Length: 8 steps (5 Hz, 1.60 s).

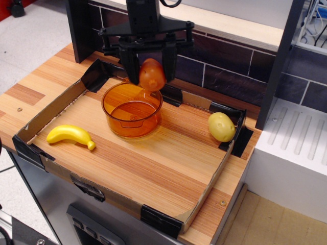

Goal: Put carrot in pot

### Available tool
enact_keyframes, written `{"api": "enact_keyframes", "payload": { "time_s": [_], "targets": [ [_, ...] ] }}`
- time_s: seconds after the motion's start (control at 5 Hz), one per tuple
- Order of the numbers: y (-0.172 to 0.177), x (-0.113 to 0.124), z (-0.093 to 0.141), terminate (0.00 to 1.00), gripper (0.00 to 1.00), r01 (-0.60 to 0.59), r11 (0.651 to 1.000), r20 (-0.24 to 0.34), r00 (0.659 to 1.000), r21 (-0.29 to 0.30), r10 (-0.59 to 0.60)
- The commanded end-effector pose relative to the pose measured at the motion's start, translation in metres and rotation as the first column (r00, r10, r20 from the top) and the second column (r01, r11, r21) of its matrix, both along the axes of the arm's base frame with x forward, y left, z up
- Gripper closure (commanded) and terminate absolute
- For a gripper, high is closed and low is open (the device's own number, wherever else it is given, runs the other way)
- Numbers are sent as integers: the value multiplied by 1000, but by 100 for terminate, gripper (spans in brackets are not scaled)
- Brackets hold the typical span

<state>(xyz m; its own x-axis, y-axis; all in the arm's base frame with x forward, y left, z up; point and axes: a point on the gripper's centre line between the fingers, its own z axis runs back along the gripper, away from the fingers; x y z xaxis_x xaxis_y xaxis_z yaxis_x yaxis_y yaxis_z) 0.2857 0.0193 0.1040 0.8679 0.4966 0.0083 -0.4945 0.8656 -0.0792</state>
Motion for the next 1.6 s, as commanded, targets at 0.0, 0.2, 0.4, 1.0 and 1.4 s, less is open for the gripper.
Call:
{"api": "enact_keyframes", "payload": {
  "time_s": [0.0, 0.2, 0.4, 1.0, 1.4],
  "targets": [
    [27, 12, -14, 0, 100, -8, 992, 67, 998, 126, -1],
    [32, 13, -30, 0, 0, -14, 988, 29, 1000, 156, 10],
    [30, 13, -39, 0, 0, -10, 987, -14, 1000, 161, 13],
    [19, 15, 4, 0, 0, -24, 994, 58, 998, 108, 18],
    [-1, 20, 85, 0, 0, -17, 1000, 109, 994, -10, 18]
  ]
}}
